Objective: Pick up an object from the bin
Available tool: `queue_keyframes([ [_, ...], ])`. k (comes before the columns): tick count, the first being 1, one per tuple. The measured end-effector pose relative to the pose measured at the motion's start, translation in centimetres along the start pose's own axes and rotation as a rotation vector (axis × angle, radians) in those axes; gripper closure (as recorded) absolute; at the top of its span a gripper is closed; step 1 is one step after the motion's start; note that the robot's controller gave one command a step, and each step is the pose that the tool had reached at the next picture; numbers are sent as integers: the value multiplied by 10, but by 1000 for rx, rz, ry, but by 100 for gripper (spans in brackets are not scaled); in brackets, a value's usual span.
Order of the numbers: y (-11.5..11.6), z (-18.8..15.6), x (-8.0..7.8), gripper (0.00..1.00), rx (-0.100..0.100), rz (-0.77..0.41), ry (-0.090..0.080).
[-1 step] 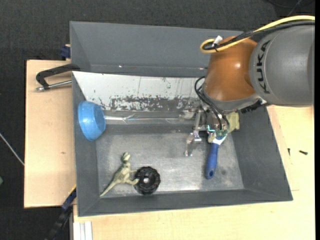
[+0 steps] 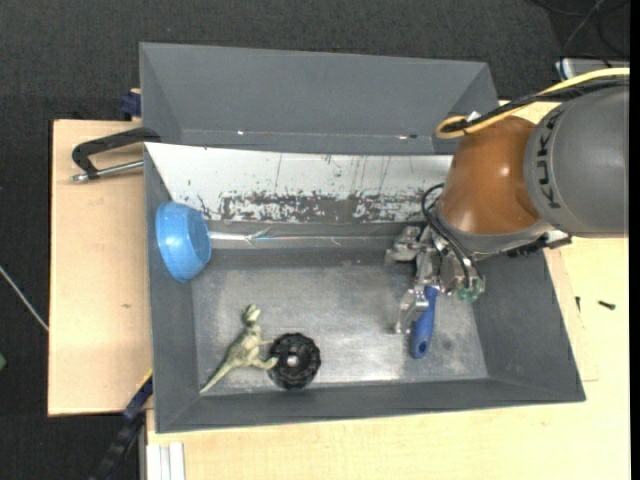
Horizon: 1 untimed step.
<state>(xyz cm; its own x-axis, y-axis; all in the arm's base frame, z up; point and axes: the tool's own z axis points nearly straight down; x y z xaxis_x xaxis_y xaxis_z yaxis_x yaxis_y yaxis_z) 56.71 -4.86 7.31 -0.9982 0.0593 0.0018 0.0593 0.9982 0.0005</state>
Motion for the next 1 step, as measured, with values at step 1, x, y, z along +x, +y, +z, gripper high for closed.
queue_keyframes([
  [1, -61, -4, 23, 0, 2, 52, -1],
])
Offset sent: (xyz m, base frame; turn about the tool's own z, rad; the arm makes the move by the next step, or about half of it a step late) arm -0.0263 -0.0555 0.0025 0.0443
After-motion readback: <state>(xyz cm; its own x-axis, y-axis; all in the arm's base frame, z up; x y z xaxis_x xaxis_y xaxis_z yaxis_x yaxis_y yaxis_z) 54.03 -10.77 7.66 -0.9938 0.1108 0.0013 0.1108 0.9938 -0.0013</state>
